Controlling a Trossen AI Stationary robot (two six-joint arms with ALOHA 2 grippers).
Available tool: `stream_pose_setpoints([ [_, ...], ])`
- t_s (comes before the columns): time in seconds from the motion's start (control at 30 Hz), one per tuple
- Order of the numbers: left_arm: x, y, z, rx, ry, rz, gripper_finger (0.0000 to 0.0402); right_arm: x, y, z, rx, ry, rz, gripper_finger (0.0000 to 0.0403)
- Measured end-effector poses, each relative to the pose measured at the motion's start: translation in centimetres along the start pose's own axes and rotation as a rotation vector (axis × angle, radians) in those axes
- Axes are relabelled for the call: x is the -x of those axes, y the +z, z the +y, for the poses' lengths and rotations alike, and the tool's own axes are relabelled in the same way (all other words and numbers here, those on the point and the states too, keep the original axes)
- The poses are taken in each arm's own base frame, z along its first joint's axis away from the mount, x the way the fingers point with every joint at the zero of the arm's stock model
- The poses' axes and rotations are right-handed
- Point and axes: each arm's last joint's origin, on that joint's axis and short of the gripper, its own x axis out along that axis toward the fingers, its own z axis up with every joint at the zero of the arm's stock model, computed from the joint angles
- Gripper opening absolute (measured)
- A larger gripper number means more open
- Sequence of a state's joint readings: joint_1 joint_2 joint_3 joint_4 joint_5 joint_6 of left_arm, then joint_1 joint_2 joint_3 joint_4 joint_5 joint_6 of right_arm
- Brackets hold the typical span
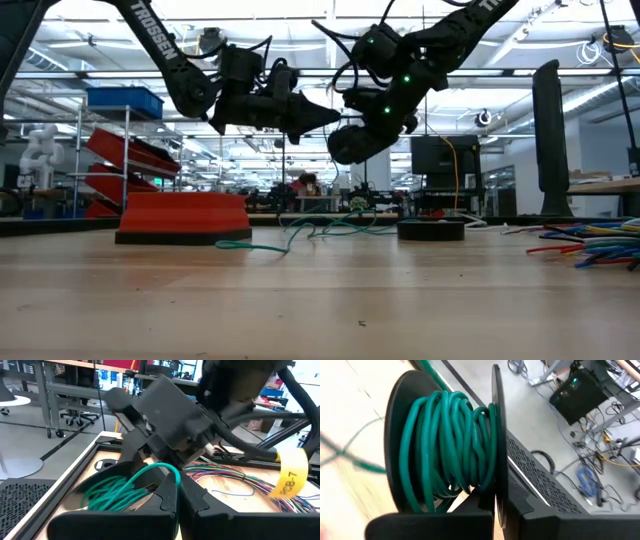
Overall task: Coiling cords
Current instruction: Coil the green wire cable on the spool
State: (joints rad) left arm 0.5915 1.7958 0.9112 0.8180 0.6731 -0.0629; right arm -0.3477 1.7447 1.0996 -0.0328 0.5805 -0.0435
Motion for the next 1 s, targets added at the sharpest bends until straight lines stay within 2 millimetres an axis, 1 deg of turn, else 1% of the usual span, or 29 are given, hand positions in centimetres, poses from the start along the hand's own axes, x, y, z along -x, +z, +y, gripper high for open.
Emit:
stream_pose_setpoints([
  [0.2, -0.6, -0.3, -0.8, -0.034, 0.011, 0.026, 0.0, 0.0, 0.4, 0.0, -0.031, 0.009, -0.04, 0.0],
  [0.37, -0.7, -0.9, -0.8, -0.047, 0.048, 0.072, 0.0, 0.1, 0.7, 0.1, -0.044, 0.01, -0.061, 0.0],
  [0.53, -0.7, -1.0, -0.8, -0.056, 0.056, 0.08, 0.0, 0.1, 0.8, 0.0, -0.051, 0.012, -0.073, 0.0],
  [0.7, -0.7, -1.3, -0.7, -0.083, 0.092, 0.109, 0.0, 0.2, 1.3, 0.1, -0.079, 0.057, -0.125, 0.0],
  [0.87, -0.7, -1.2, -0.7, -0.087, 0.094, 0.108, 0.0, 0.2, 1.6, 0.1, -0.083, 0.066, -0.134, 0.0],
  [1.0, -0.8, -1.2, -0.8, -0.109, 0.112, 0.108, 0.0, 0.3, 1.9, 0.2, -0.096, 0.106, -0.163, 0.0],
])
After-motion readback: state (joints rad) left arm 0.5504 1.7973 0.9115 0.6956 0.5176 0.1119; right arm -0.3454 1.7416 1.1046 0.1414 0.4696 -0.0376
